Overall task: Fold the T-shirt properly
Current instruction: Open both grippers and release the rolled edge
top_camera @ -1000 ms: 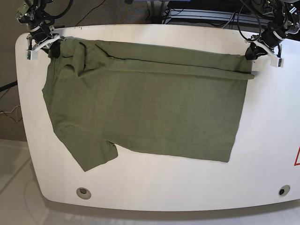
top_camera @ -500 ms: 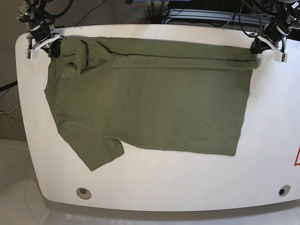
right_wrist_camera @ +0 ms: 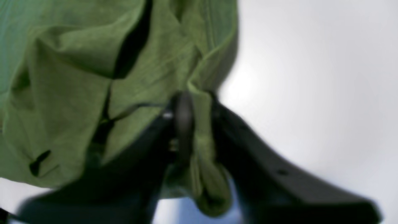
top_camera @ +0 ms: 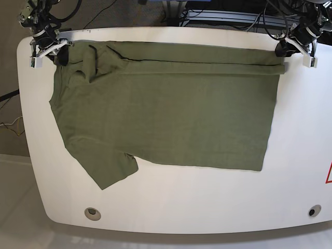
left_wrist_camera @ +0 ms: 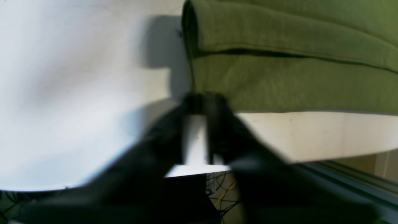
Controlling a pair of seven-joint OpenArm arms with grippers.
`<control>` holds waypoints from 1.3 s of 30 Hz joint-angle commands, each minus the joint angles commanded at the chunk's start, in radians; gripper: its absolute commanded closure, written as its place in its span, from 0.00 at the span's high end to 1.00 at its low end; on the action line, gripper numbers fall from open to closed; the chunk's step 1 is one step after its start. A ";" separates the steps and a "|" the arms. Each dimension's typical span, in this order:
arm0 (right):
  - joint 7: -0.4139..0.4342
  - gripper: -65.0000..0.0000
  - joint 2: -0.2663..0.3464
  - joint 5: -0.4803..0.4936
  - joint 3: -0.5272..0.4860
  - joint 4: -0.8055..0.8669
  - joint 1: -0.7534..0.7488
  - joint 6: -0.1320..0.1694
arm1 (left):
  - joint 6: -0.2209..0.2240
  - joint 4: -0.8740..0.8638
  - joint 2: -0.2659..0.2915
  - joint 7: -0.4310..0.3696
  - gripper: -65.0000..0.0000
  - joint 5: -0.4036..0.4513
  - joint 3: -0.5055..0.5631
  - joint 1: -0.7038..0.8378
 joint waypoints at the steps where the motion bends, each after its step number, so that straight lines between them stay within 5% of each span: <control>1: 0.002 0.34 0.000 0.002 0.000 0.002 0.001 -0.001 | 0.000 -0.001 0.000 0.000 0.35 0.000 -0.002 -0.001; 5: -0.008 0.46 0.003 0.021 0.007 0.064 -0.007 -0.022 | -0.003 0.002 -0.004 0.009 0.44 0.005 -0.025 -0.002; 15: -0.036 0.47 0.038 0.027 0.022 0.109 0.001 -0.086 | -0.003 0.026 -0.011 0.017 0.43 0.009 -0.046 -0.010; 23: -0.033 0.48 0.054 0.036 0.065 0.148 -0.001 -0.059 | -0.011 0.051 -0.009 0.020 0.45 0.021 -0.080 -0.005; 29: 0.013 0.48 0.033 0.048 0.080 0.239 -0.026 0.013 | -0.017 0.049 -0.009 0.030 0.49 0.017 -0.092 0.001; 39: 0.013 0.47 0.024 0.044 0.045 0.331 0.021 0.013 | -0.022 0.095 -0.007 -0.005 0.47 0.013 -0.097 -0.029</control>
